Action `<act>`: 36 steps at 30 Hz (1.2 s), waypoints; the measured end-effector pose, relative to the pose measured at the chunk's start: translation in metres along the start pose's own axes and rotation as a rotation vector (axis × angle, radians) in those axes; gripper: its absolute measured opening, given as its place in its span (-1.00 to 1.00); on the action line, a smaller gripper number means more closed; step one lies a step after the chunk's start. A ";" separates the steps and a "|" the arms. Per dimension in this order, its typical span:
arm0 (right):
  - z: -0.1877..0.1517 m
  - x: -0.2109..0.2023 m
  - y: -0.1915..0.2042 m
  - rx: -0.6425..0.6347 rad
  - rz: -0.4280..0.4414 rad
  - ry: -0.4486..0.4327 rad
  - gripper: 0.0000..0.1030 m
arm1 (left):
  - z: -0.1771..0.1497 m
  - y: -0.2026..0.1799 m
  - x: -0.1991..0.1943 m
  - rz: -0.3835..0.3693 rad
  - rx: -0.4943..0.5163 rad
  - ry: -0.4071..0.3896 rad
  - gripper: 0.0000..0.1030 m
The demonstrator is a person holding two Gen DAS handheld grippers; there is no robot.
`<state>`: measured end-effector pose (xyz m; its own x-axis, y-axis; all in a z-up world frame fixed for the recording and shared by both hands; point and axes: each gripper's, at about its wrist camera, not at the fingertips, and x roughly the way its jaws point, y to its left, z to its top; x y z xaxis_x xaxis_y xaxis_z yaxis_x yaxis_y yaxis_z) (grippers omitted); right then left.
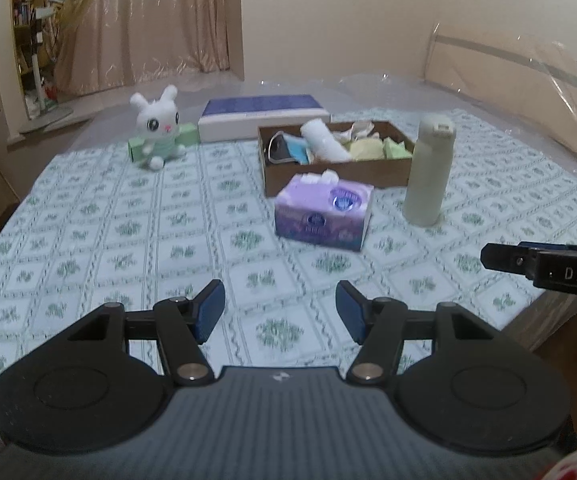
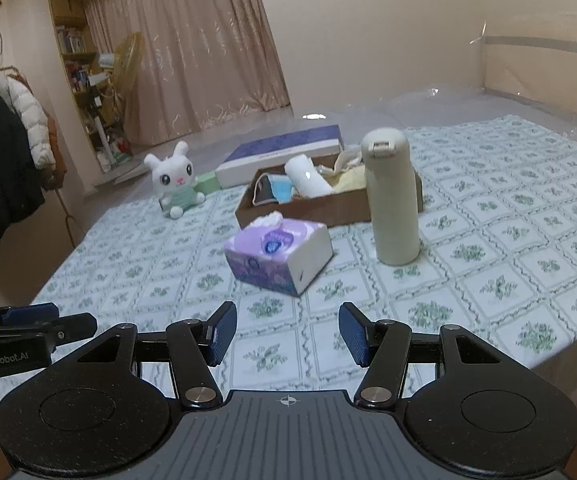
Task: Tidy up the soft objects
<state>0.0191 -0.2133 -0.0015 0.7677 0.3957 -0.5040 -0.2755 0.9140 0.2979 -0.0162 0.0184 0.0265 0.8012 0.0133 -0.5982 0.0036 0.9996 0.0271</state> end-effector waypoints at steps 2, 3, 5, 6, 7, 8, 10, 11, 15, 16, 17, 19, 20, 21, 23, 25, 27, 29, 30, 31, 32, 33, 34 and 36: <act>-0.006 0.002 0.001 -0.006 -0.001 0.013 0.10 | -0.005 0.000 0.002 0.002 -0.004 0.013 0.14; -0.009 0.003 0.003 -0.010 0.002 0.022 0.10 | -0.007 0.000 0.003 0.002 -0.007 0.018 0.14; -0.015 0.005 0.004 -0.017 0.005 0.041 0.10 | -0.011 0.000 0.005 0.001 -0.012 0.025 0.14; -0.018 0.006 0.004 -0.020 0.005 0.048 0.10 | -0.013 0.000 0.006 0.001 -0.014 0.027 0.14; -0.021 0.007 0.005 -0.022 0.004 0.055 0.10 | -0.014 -0.001 0.007 0.001 -0.015 0.029 0.14; -0.023 0.008 0.005 -0.025 0.003 0.060 0.10 | -0.015 -0.001 0.007 0.002 -0.015 0.033 0.14; -0.027 0.010 0.006 -0.030 -0.001 0.069 0.10 | -0.019 -0.001 0.009 0.004 -0.018 0.037 0.14; -0.029 0.010 0.006 -0.030 -0.002 0.071 0.10 | -0.020 -0.001 0.009 0.006 -0.019 0.039 0.14; -0.034 0.011 0.008 -0.033 0.004 0.081 0.10 | -0.026 -0.001 0.012 0.019 -0.023 0.049 0.14; -0.035 0.012 0.008 -0.035 0.005 0.083 0.10 | -0.028 -0.002 0.012 0.022 -0.023 0.053 0.14; -0.036 0.012 0.009 -0.038 0.006 0.085 0.10 | -0.030 -0.002 0.013 0.024 -0.022 0.057 0.14; -0.039 0.012 0.010 -0.043 0.007 0.090 0.10 | -0.034 -0.003 0.015 0.022 -0.022 0.067 0.14; -0.040 0.012 0.010 -0.045 0.008 0.093 0.10 | -0.035 -0.004 0.015 0.019 -0.021 0.072 0.14; -0.041 0.013 0.010 -0.046 0.009 0.097 0.10 | -0.036 -0.005 0.016 0.016 -0.019 0.075 0.14; -0.044 0.015 0.010 -0.045 0.010 0.108 0.10 | -0.038 -0.007 0.016 0.006 -0.015 0.080 0.14; -0.048 0.017 0.009 -0.046 0.010 0.118 0.10 | -0.039 -0.009 0.017 -0.001 -0.011 0.080 0.14; -0.049 0.018 0.009 -0.046 0.010 0.124 0.10 | -0.039 -0.011 0.017 -0.004 -0.008 0.079 0.14; -0.050 0.019 0.008 -0.046 0.009 0.126 0.10 | -0.039 -0.012 0.018 -0.006 -0.006 0.077 0.14; -0.050 0.019 0.008 -0.045 0.009 0.125 0.10 | -0.039 -0.012 0.018 -0.007 -0.006 0.077 0.14; -0.050 0.019 0.007 -0.045 0.008 0.125 0.10 | -0.039 -0.012 0.018 -0.007 -0.007 0.077 0.14; -0.050 0.019 0.008 -0.046 0.009 0.124 0.10 | -0.039 -0.013 0.018 -0.009 -0.006 0.078 0.14; -0.050 0.019 0.008 -0.047 0.009 0.124 0.10 | -0.039 -0.014 0.019 -0.011 -0.005 0.078 0.14; -0.050 0.019 0.008 -0.049 0.010 0.125 0.10 | -0.040 -0.015 0.019 -0.012 -0.006 0.079 0.14; -0.050 0.020 0.009 -0.052 0.013 0.128 0.10 | -0.040 -0.016 0.021 -0.015 -0.005 0.082 0.14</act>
<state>0.0030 -0.1924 -0.0496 0.6846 0.4126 -0.6009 -0.3168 0.9108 0.2645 -0.0239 0.0035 -0.0185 0.7494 0.0002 -0.6621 0.0121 0.9998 0.0140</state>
